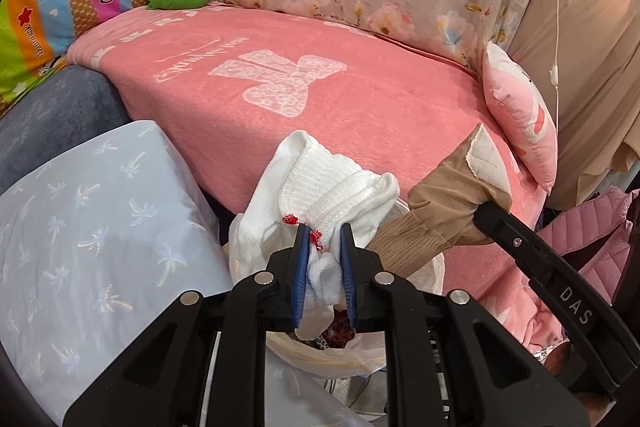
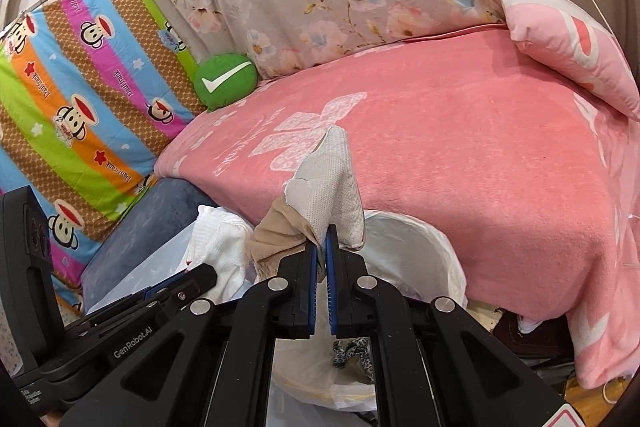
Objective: Collect trash
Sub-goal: 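Carry both socks over the wastebasket and open both tools, then withdraw both open tools from the wastebasket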
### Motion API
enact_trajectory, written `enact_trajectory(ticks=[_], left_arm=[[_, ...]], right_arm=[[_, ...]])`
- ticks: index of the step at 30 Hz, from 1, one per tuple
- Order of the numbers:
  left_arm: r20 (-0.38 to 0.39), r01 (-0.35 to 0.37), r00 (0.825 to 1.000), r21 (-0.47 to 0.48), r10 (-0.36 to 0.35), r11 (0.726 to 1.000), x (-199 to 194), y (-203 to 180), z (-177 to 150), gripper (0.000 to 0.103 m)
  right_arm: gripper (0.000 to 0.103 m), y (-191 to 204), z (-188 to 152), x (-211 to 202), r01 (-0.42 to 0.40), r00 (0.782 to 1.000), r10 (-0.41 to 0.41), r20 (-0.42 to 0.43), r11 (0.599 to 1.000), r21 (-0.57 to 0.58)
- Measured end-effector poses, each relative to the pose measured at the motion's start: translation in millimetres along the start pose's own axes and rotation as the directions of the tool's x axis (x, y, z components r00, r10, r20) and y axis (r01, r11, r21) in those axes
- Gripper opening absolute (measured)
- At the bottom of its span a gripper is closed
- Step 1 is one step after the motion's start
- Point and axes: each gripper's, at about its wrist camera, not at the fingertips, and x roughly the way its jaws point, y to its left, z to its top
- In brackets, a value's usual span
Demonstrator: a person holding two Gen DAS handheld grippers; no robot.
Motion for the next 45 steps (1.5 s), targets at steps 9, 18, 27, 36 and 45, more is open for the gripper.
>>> enact_trajectory(ticks=[9, 18, 27, 36, 45], left_arm=[[0.014, -0.007, 1.000, 0.011, 0.007, 1.000, 2.8, -10.5, 1.0, 0.050], [0.024, -0.022, 0.999, -0.003, 0.022, 1.000, 1.1, -4.0, 0.4, 0.054], [0.029, -0.040, 0.999, -0.018, 0.041, 0.999, 0.6, 5.2, -0.7, 0.064], [0.034, -0.048, 0.998, -0.034, 0.049, 0.998, -5.3, 16.3, -6.9, 0.064], [0.049, -0.088, 0.995, -0.037, 0.090, 0.995, -15.5, 23.1, -14.9, 0.064]], right_arm=[[0.004, -7.7, 2.5, -2.1, 0.006, 1.000, -0.006, 0.007, 1.000, 0.003], [0.006, -1.7, 4.9, 1.1, -0.003, 1.000, 0.003, 0.006, 1.000, -0.019], [0.010, 9.9, 5.5, 10.1, -0.014, 1.000, 0.014, -0.001, 0.999, -0.048], [0.020, 21.7, -2.8, 9.3, -0.017, 1.000, 0.015, -0.028, 0.996, -0.084], [0.030, 25.6, -17.9, 1.4, 0.010, 0.998, -0.018, -0.063, 0.991, -0.134]])
